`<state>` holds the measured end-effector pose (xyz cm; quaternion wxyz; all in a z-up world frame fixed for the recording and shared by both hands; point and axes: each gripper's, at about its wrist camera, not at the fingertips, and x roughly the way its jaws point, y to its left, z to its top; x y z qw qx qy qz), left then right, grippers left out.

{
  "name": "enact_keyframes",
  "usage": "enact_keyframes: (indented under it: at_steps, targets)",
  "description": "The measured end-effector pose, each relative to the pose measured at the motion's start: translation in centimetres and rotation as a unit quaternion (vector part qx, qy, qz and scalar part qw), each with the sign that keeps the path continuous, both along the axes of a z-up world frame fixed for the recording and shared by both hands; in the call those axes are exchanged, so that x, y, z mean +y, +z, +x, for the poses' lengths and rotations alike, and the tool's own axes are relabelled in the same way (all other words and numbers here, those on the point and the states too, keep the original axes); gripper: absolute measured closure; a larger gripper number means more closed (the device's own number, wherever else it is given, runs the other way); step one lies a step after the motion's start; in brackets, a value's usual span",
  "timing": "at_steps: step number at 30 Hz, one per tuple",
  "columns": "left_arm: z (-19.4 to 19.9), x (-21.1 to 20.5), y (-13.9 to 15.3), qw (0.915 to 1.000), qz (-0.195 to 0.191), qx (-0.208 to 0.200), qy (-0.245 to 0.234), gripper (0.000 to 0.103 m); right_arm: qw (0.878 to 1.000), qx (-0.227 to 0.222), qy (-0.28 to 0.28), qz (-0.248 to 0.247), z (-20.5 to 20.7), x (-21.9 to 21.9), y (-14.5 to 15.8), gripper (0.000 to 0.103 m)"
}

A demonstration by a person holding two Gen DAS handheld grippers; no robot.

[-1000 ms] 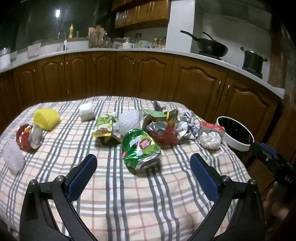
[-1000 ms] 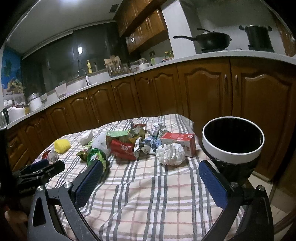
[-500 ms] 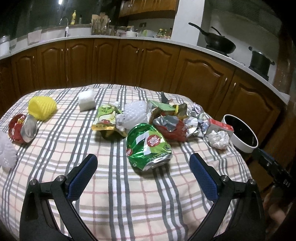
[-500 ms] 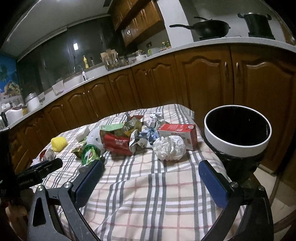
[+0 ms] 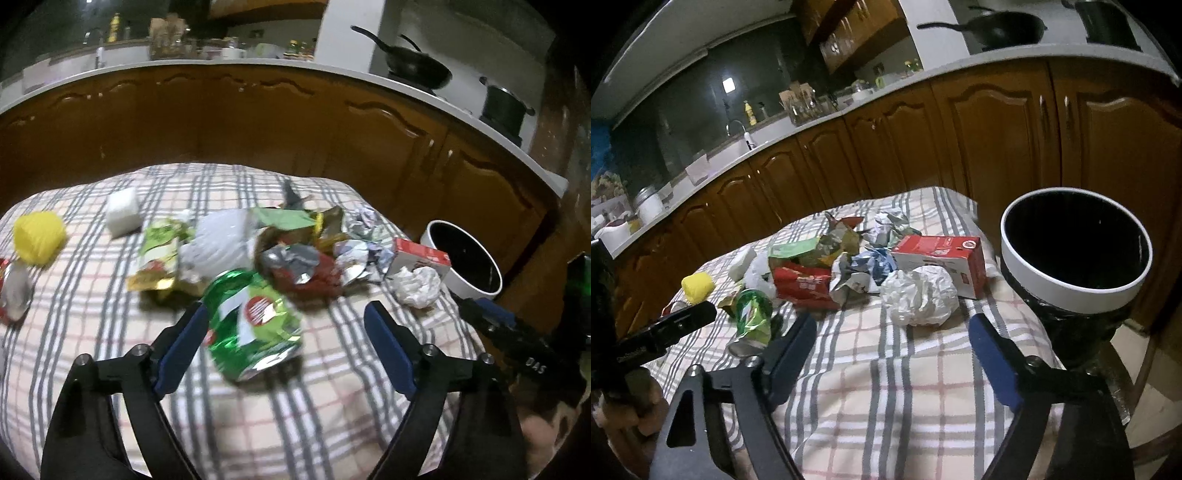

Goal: Collect trash
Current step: 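Grasp the black plastic bag with the left tool while the right tool grasps the white paper ball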

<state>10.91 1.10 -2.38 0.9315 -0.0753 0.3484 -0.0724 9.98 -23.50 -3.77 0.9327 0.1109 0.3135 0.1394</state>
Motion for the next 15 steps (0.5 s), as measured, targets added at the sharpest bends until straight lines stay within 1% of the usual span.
enact_keyframes:
  at_steps: [5, 9, 13, 15]
  targets:
    - [2.5, -1.3, -0.2, 0.9998, 0.008, 0.011, -0.017, 0.022, 1.000, 0.024, -0.008, 0.009, 2.0, -0.8, -0.8, 0.023]
    - [4.9, -1.9, -1.0, 0.9991, 0.010, 0.032, -0.025, 0.029, 0.999, 0.037, -0.010, 0.012, 3.3, -1.2, -1.3, 0.026]
    - [6.5, -2.4, -1.7, 0.9984, 0.009, 0.043, -0.035, 0.035, 0.999, 0.051, -0.005, 0.012, 4.5, -1.2, -1.8, 0.034]
    - [7.2, -2.8, -2.0, 0.9979, 0.013, 0.048, -0.041, 0.041, 0.998, 0.058, -0.003, 0.015, 5.0, -1.2, -2.2, 0.039]
